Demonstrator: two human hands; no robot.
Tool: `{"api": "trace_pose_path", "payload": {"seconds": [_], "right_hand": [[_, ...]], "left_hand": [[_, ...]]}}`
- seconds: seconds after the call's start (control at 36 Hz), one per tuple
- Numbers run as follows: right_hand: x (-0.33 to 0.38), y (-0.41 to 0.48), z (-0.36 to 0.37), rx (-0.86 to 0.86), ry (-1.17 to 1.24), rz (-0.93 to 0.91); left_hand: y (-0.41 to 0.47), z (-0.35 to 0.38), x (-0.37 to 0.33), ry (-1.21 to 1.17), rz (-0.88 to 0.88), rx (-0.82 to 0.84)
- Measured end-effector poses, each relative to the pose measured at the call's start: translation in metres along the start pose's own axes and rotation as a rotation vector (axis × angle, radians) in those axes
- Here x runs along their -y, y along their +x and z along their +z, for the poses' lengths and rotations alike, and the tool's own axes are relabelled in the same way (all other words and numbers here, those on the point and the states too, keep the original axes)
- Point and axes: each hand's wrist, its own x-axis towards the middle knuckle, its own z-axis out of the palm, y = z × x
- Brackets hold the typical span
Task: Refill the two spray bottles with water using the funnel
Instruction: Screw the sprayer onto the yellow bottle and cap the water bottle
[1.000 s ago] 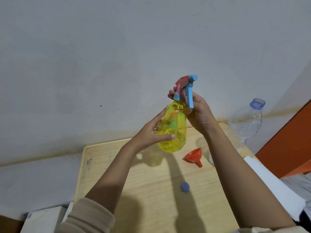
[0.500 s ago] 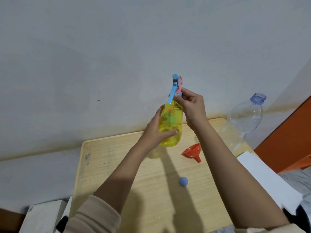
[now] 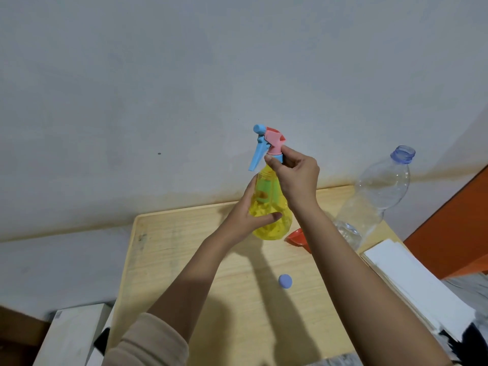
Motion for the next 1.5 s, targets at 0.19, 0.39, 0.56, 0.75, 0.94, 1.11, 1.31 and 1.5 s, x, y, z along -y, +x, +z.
{"api": "trace_pose_path", "payload": {"seconds": [0.19, 0.39, 0.56, 0.75, 0.94, 1.11, 1.31, 1.5], "right_hand": [[0.016, -0.015, -0.024, 0.045, 0.052, 0.046], [0.027, -0.035, -0.054, 0.138, 0.07, 0.014], [0.019, -0.06, -0.075, 0.258, 0.033, -0.044], [0.027, -0.09, -0.109, 0.78, 0.189, -0.058], [0.021, -0.117, -0.112, 1.001, 0.159, -0.026], [-0.006, -0.144, -0.103, 0.911, 0.085, -0.029], [-0.054, -0.192, -0.081, 0.936, -0.12, 0.077], [-0.083, -0.233, -0.066, 0.81, -0.153, 0.308]], "left_hand": [[-0.027, 0.025, -0.014, -0.01, -0.006, -0.09], [-0.059, 0.062, -0.03, 0.077, -0.044, -0.291], [-0.089, 0.09, -0.034, 0.128, -0.103, -0.478], [-0.142, 0.112, -0.023, 0.048, -0.1, -0.382], [-0.18, 0.114, -0.02, 0.011, -0.142, -0.245], [-0.217, 0.091, 0.006, 0.258, -0.365, -0.203], [-0.251, 0.072, 0.06, 0.559, -0.619, -0.199], [-0.273, 0.076, 0.096, 0.62, -0.714, -0.107]]}}
